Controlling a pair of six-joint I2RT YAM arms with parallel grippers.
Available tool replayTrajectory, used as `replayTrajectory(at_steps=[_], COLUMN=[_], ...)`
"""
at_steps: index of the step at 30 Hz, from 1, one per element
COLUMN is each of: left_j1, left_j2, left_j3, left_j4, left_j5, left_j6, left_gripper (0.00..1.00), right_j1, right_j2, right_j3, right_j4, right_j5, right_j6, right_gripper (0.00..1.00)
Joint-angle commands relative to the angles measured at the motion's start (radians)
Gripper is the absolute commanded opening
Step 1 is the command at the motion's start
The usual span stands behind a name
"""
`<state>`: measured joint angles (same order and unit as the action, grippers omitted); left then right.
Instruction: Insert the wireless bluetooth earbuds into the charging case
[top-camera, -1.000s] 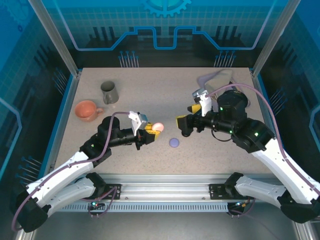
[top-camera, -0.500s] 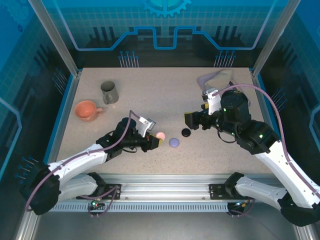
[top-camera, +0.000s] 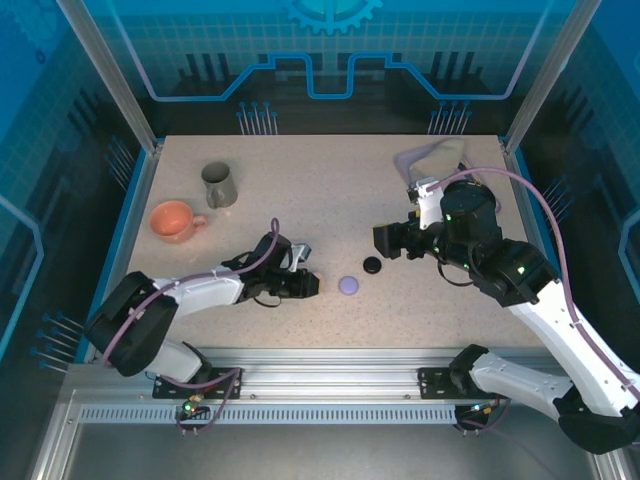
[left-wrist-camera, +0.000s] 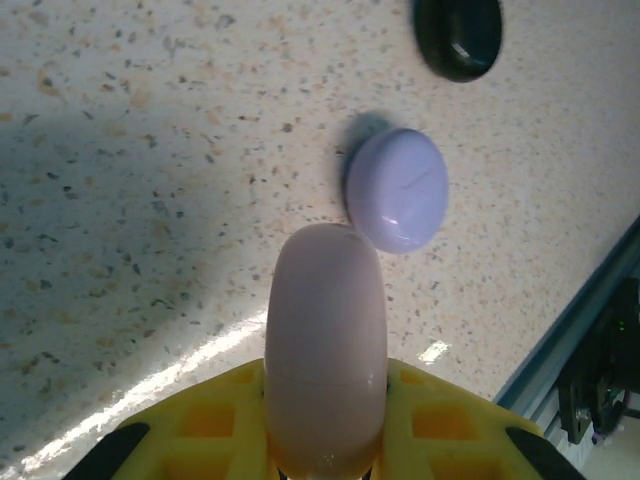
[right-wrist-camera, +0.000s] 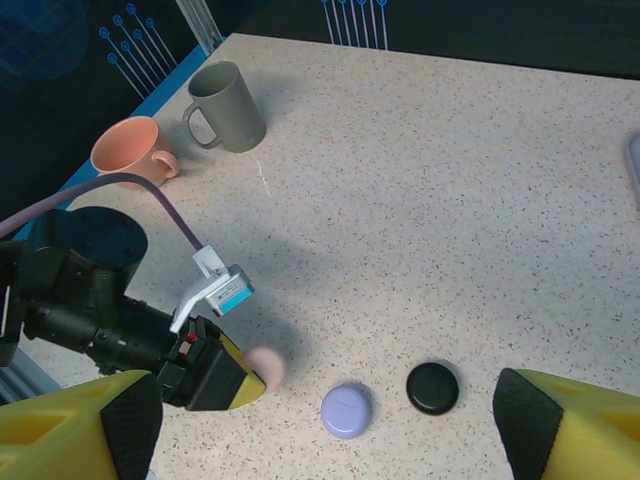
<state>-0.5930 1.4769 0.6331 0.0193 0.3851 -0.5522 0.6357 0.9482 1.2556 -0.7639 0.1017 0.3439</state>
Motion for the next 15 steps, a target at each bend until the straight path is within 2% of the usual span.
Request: replayTrajectory(at_steps=[1,15], left_j1=[0.006,0.007], left_j2=[0.049,0.189], left_j3=[0.067,0.157], left_j4=[-0.032,-0.115], left_j5=[0.047,0.019], left_j6=[-0.042,-0.055], left_gripper=[0.0,0.01], right_j1=[-0.024,-0.063], right_j2=[-0.009,-0.008], right_j3=[-0.02,-0.046], right_j4=[-0.032,-0.046], right_j5=[0.008,-0.015], right_j6=[0.01,0.017], right_gripper=[0.9,0.9])
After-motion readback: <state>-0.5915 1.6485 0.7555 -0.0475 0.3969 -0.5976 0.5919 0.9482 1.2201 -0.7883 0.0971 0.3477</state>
